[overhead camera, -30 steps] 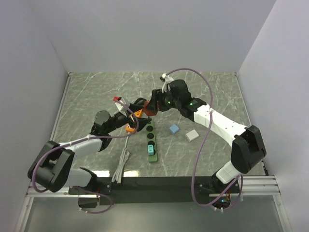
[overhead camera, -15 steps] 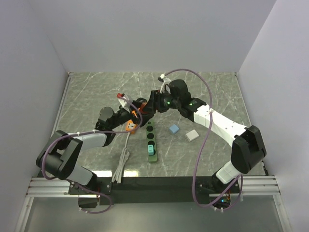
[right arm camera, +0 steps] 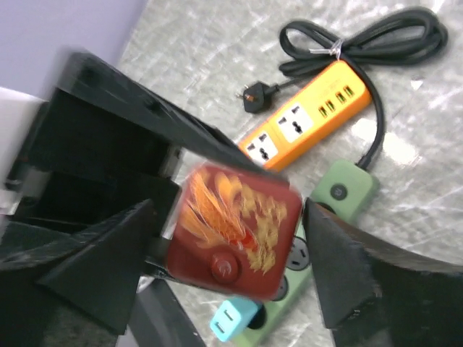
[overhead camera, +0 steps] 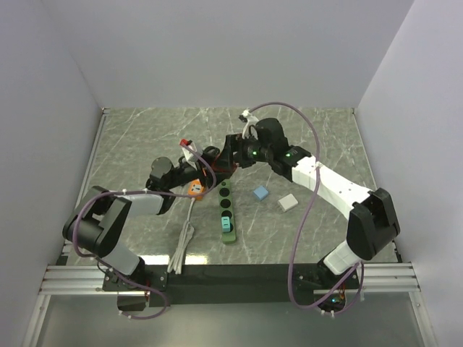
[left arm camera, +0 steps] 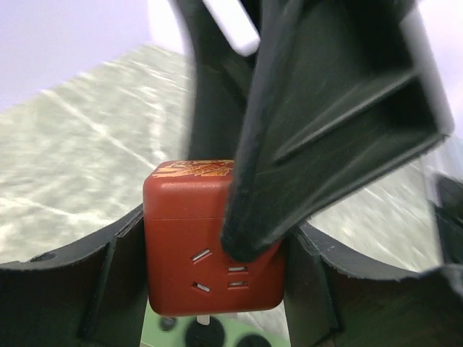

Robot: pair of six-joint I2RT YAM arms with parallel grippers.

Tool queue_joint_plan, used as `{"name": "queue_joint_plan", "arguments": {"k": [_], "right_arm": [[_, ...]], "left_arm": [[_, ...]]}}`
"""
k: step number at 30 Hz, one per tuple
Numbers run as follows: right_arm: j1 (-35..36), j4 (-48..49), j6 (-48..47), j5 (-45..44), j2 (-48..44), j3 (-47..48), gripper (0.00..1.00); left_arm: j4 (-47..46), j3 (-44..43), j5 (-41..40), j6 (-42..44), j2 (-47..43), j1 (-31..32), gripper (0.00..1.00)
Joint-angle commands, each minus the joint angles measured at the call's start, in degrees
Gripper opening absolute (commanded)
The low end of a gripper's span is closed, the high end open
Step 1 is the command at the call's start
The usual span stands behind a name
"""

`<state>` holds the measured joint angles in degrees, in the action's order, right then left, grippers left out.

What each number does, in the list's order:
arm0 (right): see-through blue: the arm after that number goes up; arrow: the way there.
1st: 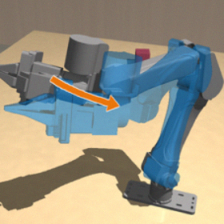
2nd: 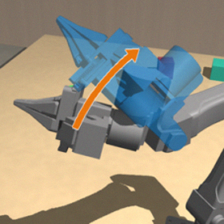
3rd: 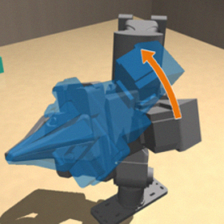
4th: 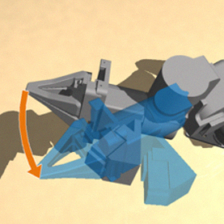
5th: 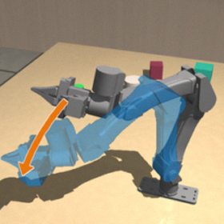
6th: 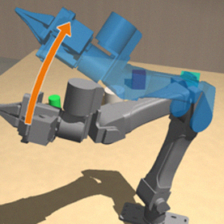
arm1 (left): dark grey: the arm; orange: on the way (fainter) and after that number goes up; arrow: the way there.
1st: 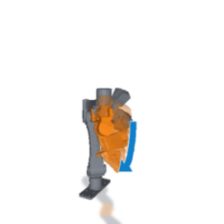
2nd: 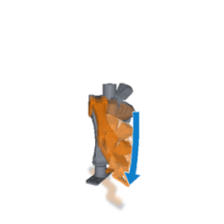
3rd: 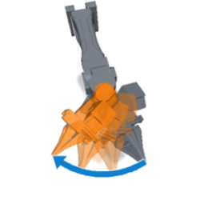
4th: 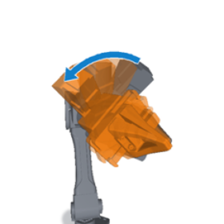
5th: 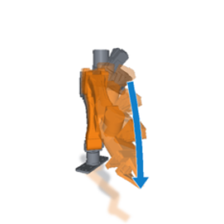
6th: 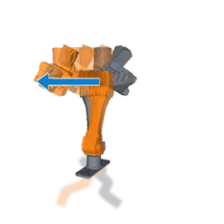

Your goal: Insert the plug

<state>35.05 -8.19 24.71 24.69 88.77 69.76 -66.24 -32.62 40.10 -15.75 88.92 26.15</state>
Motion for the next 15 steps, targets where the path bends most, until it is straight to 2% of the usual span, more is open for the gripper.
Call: {"name": "queue_joint_plan", "arguments": {"k": [1,2,7,9,10,11,12,13,15], "right_arm": [[-3.1,3.6,-2.8,3.1,-5.6,3.7,0.92],[-4.4,4.2,-3.2,3.7,-6.5,3.4,0.93],[-11.5,12.5,-6.9,6.9,-14.7,-3.7,0.94],[-11.8,13.7,-15.6,12.2,-17.9,-6.8,0.94],[-11.8,13.4,-23.1,15.8,-19.2,-8.0,0.94],[-11.6,13.9,-26.6,21.7,-21.6,-9.5,0.94],[-11.4,14.1,-29.6,24.7,-22.9,-12.5,0.94],[-11.4,13.7,-34.9,26.7,-24.3,-13.8,0.95],[-11.4,10.6,-39.6,31.4,-27.6,-15.7,0.96]], "left_arm": [[-2.7,-2.5,15.1,-1.4,1.0,-0.9,0.00],[-2.5,-3.1,19.0,-1.7,0.8,-1.8,0.00],[7.0,-5.6,28.4,0.3,-1.0,-3.5,0.00],[9.7,-7.7,34.3,-0.8,-1.5,-4.0,0.00],[10.9,-9.5,36.0,-1.7,-1.5,-4.1,0.00],[10.9,-10.2,37.7,-3.0,-1.3,-4.0,0.00],[10.2,-10.8,40.9,-6.4,-0.9,-4.0,0.01],[6.6,-11.3,41.8,-8.9,-0.8,-3.7,0.00],[3.0,-11.7,43.7,-15.8,-0.5,-3.0,0.00]]}}
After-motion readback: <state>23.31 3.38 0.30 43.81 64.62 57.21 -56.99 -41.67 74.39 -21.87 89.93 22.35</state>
